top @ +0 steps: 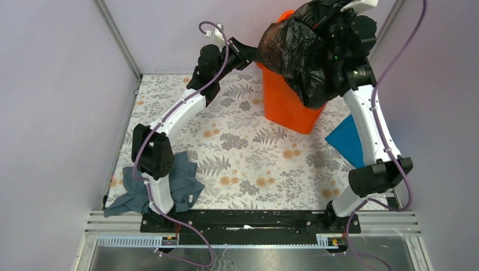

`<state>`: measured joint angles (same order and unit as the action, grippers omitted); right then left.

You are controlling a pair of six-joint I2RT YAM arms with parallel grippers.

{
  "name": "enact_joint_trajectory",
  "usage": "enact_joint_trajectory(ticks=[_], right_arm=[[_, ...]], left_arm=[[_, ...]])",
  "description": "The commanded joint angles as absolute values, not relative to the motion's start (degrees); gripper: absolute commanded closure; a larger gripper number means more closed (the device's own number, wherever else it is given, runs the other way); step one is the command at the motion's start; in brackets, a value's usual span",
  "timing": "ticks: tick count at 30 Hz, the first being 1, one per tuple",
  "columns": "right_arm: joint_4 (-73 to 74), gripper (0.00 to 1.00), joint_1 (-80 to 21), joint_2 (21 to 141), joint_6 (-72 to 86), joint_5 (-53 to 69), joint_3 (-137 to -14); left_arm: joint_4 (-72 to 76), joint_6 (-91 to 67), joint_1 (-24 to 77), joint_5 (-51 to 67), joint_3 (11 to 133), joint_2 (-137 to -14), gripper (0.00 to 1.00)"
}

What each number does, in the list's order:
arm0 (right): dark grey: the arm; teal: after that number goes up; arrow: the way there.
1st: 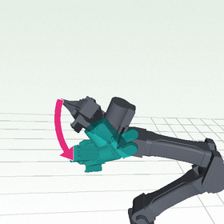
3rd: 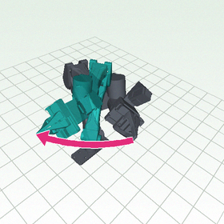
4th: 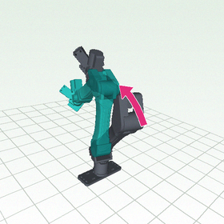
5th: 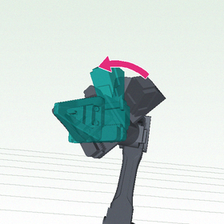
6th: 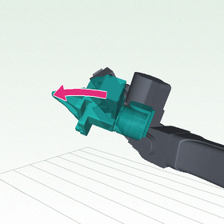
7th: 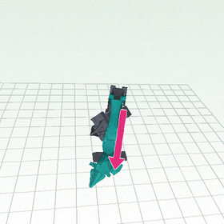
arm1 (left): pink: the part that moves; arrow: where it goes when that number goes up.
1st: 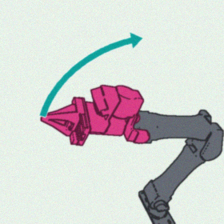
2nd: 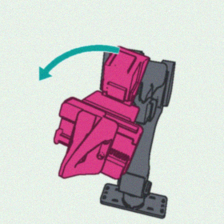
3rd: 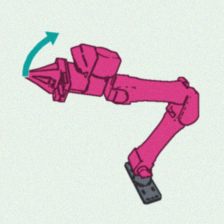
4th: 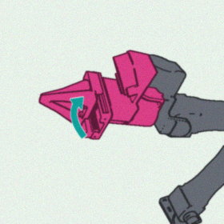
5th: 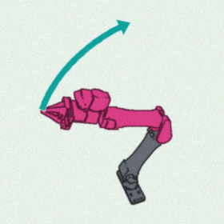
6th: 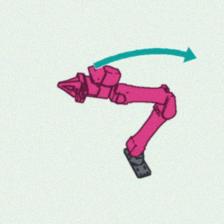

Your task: Put the trash bags into the trash bin

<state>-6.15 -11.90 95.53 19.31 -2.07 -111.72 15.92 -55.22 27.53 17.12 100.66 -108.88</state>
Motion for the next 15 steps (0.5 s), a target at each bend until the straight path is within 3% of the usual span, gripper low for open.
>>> enact_joint_trajectory(ticks=[1, 2, 15], right_arm=[[-12.6, 1.00, -12.1, 88.7, 21.4, -1.5, -107.6], [-12.5, 1.00, -12.1, 88.1, 21.4, -1.8, -107.6], [-7.1, 1.00, -12.1, 83.7, 24.7, -1.3, -111.5]], left_arm=[[20.4, -53.2, 28.7, 17.1, 96.0, -104.6, 0.96], [20.8, -53.9, 28.7, 16.8, 94.7, -103.7, 1.00], [14.9, -59.7, 29.4, 14.9, 80.5, -82.7, 1.00]])
